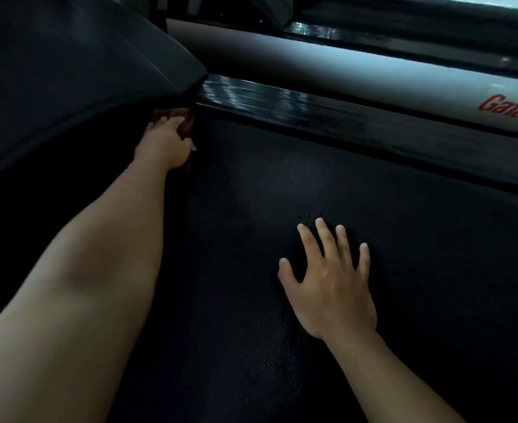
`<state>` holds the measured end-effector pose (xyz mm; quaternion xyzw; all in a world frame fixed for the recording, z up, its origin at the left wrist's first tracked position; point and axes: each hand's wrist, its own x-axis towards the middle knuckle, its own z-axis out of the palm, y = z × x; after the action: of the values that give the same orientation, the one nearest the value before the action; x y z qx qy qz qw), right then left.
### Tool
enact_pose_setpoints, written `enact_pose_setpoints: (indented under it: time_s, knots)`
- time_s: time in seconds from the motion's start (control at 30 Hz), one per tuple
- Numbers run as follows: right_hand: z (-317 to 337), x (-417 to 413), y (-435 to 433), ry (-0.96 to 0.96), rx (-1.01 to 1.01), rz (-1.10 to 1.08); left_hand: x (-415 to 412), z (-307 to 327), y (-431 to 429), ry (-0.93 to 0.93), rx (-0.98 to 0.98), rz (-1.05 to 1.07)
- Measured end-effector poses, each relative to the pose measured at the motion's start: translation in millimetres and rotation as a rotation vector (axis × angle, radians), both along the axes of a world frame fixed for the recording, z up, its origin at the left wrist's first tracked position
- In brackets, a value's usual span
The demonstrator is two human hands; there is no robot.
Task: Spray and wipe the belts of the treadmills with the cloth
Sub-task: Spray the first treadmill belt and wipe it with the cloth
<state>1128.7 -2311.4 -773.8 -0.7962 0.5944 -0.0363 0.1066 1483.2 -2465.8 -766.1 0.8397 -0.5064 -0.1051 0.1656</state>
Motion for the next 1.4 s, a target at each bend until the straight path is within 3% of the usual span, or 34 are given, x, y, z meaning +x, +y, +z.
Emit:
enact_pose_setpoints:
  time_s: [0.17,0.37,0.47,0.6,0.77,0.97,1.13,1.4]
  knots:
    - [2.7,0.5,-1.2,-0.004,0.017,-0.006,-76.7,7.4,-18.2,0.037,-0.007,-0.281]
    - [5.1,1.6,-0.6,0.007,0.019,-0.004,-147.3,3.3,55.8,0.144,-0.032,-0.491]
    - [5.3,1.2,-0.2,0.009,0.006,-0.004,-154.1,3.4,106.3,0.156,-0.020,-0.466]
    - [2.1,1.4,-0.1,0.013,0.000,-0.004,-113.0,3.7,160.4,0.154,-0.041,-0.254]
    - [-1.3,1.4,-1.8,0.010,-0.012,-0.011,-66.1,12.5,145.8,0.113,0.004,0.011]
    - [-2.0,0.4,-0.5,-0.017,-0.025,-0.012,-107.7,11.3,100.2,0.108,-0.024,-0.200]
    - [-2.2,0.7,-1.4,0.002,-0.027,-0.023,-147.2,7.1,116.3,0.107,0.007,-0.344]
    - [-1.4,-1.5,-0.9,-0.016,-0.033,-0.014,-131.6,14.1,176.8,0.072,0.129,-0.275]
